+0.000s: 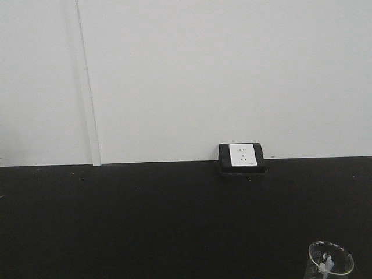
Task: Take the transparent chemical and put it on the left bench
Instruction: 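Lower the right gripper over the clear dropper pipette in the beaker, then close the right gripper on the pipette's bulb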
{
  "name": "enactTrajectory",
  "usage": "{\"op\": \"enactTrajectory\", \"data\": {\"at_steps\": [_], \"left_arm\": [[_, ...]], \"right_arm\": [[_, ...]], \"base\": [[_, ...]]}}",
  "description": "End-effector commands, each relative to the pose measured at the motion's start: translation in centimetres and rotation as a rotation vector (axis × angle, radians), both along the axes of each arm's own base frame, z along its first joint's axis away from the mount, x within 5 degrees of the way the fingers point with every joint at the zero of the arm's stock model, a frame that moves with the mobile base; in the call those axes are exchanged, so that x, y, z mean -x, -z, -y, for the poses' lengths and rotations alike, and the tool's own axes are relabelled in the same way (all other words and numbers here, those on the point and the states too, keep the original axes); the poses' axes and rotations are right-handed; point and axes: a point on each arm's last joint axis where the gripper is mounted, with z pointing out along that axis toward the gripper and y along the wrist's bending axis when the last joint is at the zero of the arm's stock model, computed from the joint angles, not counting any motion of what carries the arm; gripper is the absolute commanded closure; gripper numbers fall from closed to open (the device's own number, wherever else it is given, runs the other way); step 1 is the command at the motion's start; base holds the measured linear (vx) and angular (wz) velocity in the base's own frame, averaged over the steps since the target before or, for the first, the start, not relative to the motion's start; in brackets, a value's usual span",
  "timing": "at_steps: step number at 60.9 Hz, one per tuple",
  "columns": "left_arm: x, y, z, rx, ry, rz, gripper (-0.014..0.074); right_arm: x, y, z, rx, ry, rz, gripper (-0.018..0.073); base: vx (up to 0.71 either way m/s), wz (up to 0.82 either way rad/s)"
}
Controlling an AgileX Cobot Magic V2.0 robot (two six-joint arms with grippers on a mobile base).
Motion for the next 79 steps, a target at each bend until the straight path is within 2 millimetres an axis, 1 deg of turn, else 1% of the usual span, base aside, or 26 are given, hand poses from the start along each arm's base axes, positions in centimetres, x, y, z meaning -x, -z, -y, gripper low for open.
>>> {"op": "enactTrajectory", "data": {"at_steps": [1,17,22,26,29,34,38,43,50,60,72,79], "left_arm": [[0.1,-0.3,0.0,0.014,0.001,0.081,0.0600],[0.1,-0.3,0.0,0.014,0.001,0.081,0.0600],[0.1,-0.3,0.0,0.014,0.001,0.081,0.0600],[0.1,-0.3,0.0,0.014,0.001,0.081,0.0600],[0.1,-0.3,0.0,0.014,0.001,0.081,0.0600],[0.1,-0.3,0.0,0.014,0.001,0.081,0.0600],[0.1,-0.3,0.0,0.014,0.001,0.081,0.0600],[0.1,-0.3,0.0,0.014,0.001,0.081,0.0600],[0.1,-0.3,0.0,0.014,0.001,0.081,0.0600],[0.1,-0.3,0.0,0.014,0.001,0.081,0.0600],[0.1,-0.3,0.0,0.014,0.001,0.081,0.0600],[0.1,-0.3,0.0,0.014,0.001,0.081,0.0600]], "right_arm": [[0.1,-1.4,-0.1,-0.011,-0.007,0.167,0.0566],[0.4,-3.2,-0.2,-0.017,-0.021,0.324,0.0566],[0.5,-4.3,-0.1,-0.012,-0.013,0.282,0.0566],[0.2,-5.2,0.0,0.010,-0.002,0.195,0.0566],[-0.1,-6.3,0.0,0.046,0.005,0.154,0.0566],[-1.1,-7.5,0.0,0.159,0.009,0.103,0.0566],[-2.2,-7.8,-0.1,0.219,-0.002,0.088,0.0565],[-3.5,-7.8,-0.3,0.226,-0.020,0.069,0.0564],[-5.4,-7.1,-0.6,0.225,-0.044,0.012,0.0559],[-7.3,-6.5,-0.9,0.208,-0.071,-0.007,0.0539],[-9.6,-5.3,-1.2,0.157,-0.090,-0.050,0.0482],[-10.8,-4.4,-1.4,0.149,-0.105,-0.072,0.0422]], "base": [[0.00,0.00],[0.00,0.00],[0.00,0.00],[0.00,0.00],[0.00,0.00],[0.00,0.00],[0.00,0.00],[0.00,0.00],[0.00,0.00],[0.00,0.00],[0.00,0.00],[0.00,0.00]]}}
